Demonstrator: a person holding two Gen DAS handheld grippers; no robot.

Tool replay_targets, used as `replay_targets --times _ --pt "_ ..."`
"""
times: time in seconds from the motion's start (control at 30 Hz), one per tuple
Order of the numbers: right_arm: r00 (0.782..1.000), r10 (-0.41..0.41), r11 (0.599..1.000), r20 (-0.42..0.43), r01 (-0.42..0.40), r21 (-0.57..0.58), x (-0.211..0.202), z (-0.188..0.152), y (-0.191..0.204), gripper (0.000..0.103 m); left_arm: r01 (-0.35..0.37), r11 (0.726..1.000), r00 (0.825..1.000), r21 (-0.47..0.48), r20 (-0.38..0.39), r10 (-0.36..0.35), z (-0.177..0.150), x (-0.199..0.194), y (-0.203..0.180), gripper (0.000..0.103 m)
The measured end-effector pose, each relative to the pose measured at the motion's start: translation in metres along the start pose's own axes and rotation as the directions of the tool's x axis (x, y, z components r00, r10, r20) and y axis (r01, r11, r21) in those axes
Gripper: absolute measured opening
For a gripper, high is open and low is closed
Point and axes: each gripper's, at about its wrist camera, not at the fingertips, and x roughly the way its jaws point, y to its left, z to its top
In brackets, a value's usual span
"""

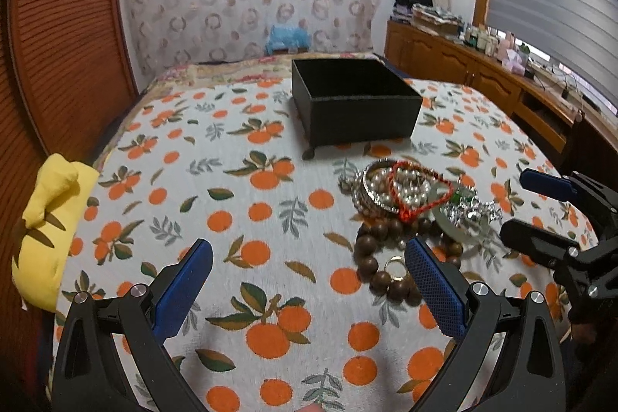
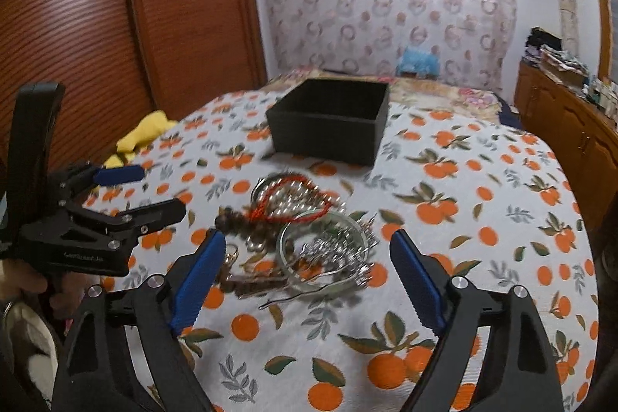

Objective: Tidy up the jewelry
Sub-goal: 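Move both tools down toward the jewelry pile beside the black box, then grasp the red string bracelet with the left tool while the right tool grasps silver hook earrings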

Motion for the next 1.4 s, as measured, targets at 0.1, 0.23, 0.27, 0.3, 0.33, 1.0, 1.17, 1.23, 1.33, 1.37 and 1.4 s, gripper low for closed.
replay_targets --times 0.1,0.23,0.27,0.3,0.33,1.0,1.17,1.23,1.33,1.37,1.4 --pt "0.999 0.005 1.0 -0.035 -0.006 -0.029 0.008 -0.004 0.003 0.087 0.007 1.0 1.0 0.002 -0.021 -0.007 -0.003 0.005 0.0 0.097" --pt "0.998 0.002 0.997 -0.064 -0.007 -0.074 0.013 -0.008 0.008 0.087 0.011 1.0 0.999 0.001 -0.033 -0.011 -0.004 0.01 0.002 0.097" --pt "0.997 0.007 0.996 -0.073 -0.014 -0.087 0.014 -0.009 0.009 0.087 0.012 1.0 0.999 -0.001 -0.037 -0.012 -0.005 0.011 0.003 0.097" --pt "0.997 0.003 0.995 -0.077 -0.011 -0.101 0.015 -0.01 0.011 0.087 0.014 1.0 0.999 -0.003 -0.039 -0.014 -0.005 0.012 0.003 0.097" --pt "0.997 -0.001 0.994 -0.08 -0.008 -0.112 0.016 -0.01 0.013 0.087 0.014 1.0 0.999 -0.004 -0.042 -0.014 -0.006 0.012 0.003 0.097" --pt "0.997 0.027 0.992 -0.074 -0.036 -0.119 0.023 0.016 -0.022 0.024 0.139 0.99 0.989 0.02 -0.05 -0.137 0.011 0.027 -0.007 0.096" --pt "0.997 0.063 0.993 -0.051 -0.068 -0.097 0.019 0.022 -0.025 0.004 0.174 0.982 0.984 0.077 -0.053 -0.171 0.018 0.03 -0.023 0.081" --pt "0.996 0.075 0.993 -0.039 -0.079 -0.086 0.016 0.026 -0.028 0.002 0.192 0.976 0.981 0.103 -0.056 -0.187 0.019 0.031 -0.031 0.069" --pt "0.997 0.076 0.994 -0.023 -0.077 -0.076 0.012 0.029 -0.032 0.002 0.217 0.966 0.976 0.142 -0.062 -0.21 0.021 0.035 -0.042 0.057" --pt "0.997 0.075 0.994 -0.016 -0.076 -0.075 0.009 0.031 -0.033 0.002 0.22 0.964 0.975 0.149 -0.063 -0.213 0.022 0.036 -0.045 0.056" --pt "0.997 0.076 0.995 -0.01 -0.077 -0.071 0.007 0.032 -0.034 0.002 0.223 0.962 0.975 0.158 -0.062 -0.215 0.023 0.036 -0.047 0.053"
